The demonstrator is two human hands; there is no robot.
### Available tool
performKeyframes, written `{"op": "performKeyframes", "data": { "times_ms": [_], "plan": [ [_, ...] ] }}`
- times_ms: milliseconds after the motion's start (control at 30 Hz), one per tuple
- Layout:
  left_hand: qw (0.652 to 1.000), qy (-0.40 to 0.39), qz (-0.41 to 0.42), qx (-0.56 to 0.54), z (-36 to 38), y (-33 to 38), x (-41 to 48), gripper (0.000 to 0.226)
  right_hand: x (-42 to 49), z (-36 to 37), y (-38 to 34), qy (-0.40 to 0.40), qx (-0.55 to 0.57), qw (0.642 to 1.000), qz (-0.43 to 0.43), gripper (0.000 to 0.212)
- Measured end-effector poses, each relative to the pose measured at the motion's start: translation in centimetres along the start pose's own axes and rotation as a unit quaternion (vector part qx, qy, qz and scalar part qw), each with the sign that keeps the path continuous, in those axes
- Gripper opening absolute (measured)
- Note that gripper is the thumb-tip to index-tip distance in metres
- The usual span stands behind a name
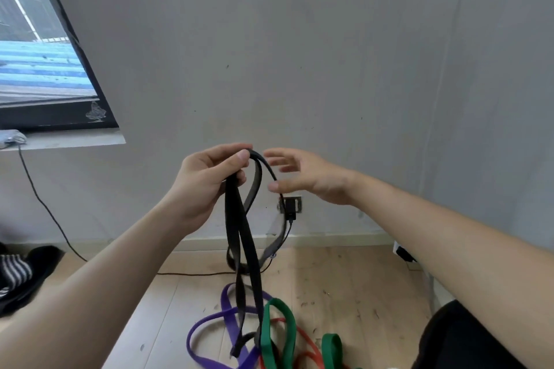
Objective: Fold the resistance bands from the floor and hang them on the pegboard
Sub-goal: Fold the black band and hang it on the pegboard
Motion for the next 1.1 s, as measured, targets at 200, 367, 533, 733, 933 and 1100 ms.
{"op": "performKeyframes", "data": {
  "times_ms": [200, 367, 533, 733, 933, 1100],
  "plan": [
    [0.999, -0.002, -0.003, 0.038, -0.1, 0.1, -0.1, 0.044, 0.7, 1.6, -2.0, 0.03, 0.083, 0.992, -0.09, 0.032],
    [0.997, -0.029, -0.019, 0.062, -0.3, -0.6, -0.3, 0.046, 0.1, 1.2, -3.4, 0.096, 0.079, 0.985, -0.119, 0.017],
    [0.992, -0.055, -0.037, 0.11, 0.6, -1.5, -0.3, 0.04, -0.6, -0.2, -5.0, 0.143, 0.1, 0.97, -0.169, 0.013],
    [0.985, -0.088, -0.057, 0.136, 1.0, -2.7, -0.1, 0.024, -2.2, -3.8, -5.9, 0.254, 0.168, 0.925, -0.228, 0.013],
    [0.988, -0.044, -0.011, 0.148, 1.2, -2.4, 0.5, 0.019, -2.7, -6.3, -4.5, 0.297, 0.204, 0.907, -0.22, 0.011],
    [0.992, 0.041, 0.049, 0.113, 0.2, -1.2, 0.8, 0.028, -2.6, -7.3, -1.9, 0.285, 0.197, 0.924, -0.164, 0.011]
  ]
}}
Point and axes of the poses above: each hand's wrist, its own x-axis towards the middle knuckle, its own z-axis out of the palm, y = z × x, the point moved 2 cm from there along x, towards the middle knuckle, and after that the axes turned 12 degrees about -y, right-handed, at the moved point
